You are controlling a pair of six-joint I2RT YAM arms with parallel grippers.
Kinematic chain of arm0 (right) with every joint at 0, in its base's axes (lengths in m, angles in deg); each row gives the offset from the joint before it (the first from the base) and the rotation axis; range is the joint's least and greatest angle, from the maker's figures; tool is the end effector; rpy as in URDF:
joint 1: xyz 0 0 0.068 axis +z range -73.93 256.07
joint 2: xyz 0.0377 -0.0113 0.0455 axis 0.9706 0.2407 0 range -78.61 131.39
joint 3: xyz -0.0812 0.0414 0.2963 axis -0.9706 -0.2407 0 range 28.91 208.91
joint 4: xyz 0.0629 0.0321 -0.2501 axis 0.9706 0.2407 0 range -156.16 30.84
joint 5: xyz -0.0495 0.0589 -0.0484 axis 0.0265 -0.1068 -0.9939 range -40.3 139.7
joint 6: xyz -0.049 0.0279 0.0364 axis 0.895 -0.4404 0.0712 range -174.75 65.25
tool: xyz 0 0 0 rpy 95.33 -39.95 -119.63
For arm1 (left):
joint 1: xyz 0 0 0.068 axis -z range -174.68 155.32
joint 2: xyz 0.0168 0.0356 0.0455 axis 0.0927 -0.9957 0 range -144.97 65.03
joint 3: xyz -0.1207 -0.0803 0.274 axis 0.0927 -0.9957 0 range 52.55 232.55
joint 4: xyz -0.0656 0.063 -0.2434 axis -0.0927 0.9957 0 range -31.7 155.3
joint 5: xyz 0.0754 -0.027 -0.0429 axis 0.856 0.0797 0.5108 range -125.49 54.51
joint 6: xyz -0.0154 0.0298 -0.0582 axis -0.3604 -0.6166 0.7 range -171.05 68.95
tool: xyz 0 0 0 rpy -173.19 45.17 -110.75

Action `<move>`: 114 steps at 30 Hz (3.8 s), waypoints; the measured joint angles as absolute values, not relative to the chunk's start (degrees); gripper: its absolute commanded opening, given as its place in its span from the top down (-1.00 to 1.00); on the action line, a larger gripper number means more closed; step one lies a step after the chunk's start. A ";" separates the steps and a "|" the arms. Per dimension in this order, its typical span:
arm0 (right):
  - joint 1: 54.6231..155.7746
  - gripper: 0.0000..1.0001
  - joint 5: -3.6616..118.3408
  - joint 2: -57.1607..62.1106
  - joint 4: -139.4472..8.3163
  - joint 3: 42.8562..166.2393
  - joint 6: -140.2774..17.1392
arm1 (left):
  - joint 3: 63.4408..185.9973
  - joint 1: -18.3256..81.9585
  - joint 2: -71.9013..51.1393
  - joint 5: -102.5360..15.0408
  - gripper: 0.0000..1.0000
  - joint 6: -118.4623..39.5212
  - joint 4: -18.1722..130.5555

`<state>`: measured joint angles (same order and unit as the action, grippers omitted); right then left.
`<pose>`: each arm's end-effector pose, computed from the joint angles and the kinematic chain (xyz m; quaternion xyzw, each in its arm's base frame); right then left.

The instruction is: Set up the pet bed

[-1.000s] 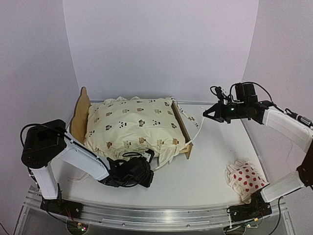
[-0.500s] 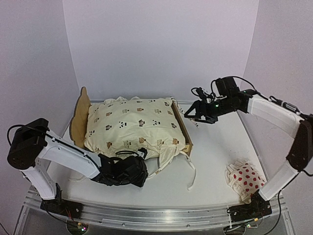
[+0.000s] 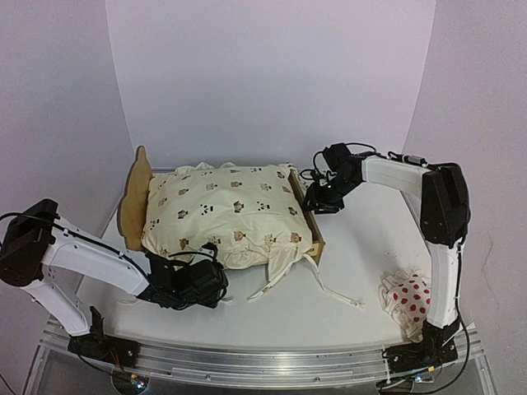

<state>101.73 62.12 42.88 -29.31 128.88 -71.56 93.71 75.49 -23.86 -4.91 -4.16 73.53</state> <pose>0.4390 0.2236 0.2303 -0.1032 0.9514 0.1951 0.2149 0.1195 -0.2510 0.1691 0.1289 0.9310 -0.0585 0.3364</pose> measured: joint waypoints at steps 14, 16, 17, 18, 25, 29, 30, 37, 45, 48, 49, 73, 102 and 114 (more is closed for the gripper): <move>103.82 0.98 54.66 31.82 -35.67 113.16 -76.06 | 91.42 65.05 -21.32 -9.39 0.45 -9.95 70.59; 104.53 0.98 52.74 28.28 -36.29 108.69 -77.71 | 91.42 63.46 -21.32 -10.27 0.45 -11.45 69.81; 105.01 0.98 51.77 26.58 -36.40 106.62 -78.64 | 91.42 62.86 -21.34 -10.45 0.45 -12.08 69.41; 105.58 0.93 50.97 24.89 -36.85 104.47 -79.66 | 91.42 62.47 -21.38 -10.51 0.45 -12.48 69.19; 110.62 -0.11 49.78 11.48 -37.55 89.28 -85.45 | 91.42 59.67 -22.45 -12.00 0.46 -16.79 68.17; 113.09 -0.29 52.67 5.91 -31.92 85.41 -82.40 | 91.42 57.26 -22.92 -11.39 0.46 -18.04 65.99; 113.29 -0.29 52.61 4.86 -30.82 85.52 -81.69 | 91.42 56.93 -22.94 -11.31 0.46 -18.15 65.70; 104.98 -0.02 52.30 4.76 -25.07 99.19 -77.19 | 91.10 56.63 -22.65 -11.42 0.47 -18.28 65.20; 93.58 0.38 53.85 30.08 -26.08 133.41 -72.53 | 90.20 56.63 -20.01 -14.40 0.48 -18.07 64.66; 91.51 0.57 56.34 42.44 -24.76 145.17 -71.01 | 90.20 56.84 -19.61 -16.27 0.48 -17.96 64.24; 90.97 0.62 57.42 46.68 -23.78 149.40 -70.43 | 90.20 57.03 -19.58 -16.70 0.48 -17.91 64.18; 86.76 0.98 73.96 55.54 -15.16 151.15 -57.31 | 97.27 58.36 -27.04 -17.10 0.47 -20.95 69.82; 113.49 1.00 53.81 27.91 -21.35 103.64 -81.23 | 131.49 32.39 -52.73 -17.47 0.44 -41.88 75.19; 123.82 0.13 56.09 21.87 -21.28 103.61 -71.84 | 139.43 28.36 -55.88 -24.08 0.11 -47.06 68.64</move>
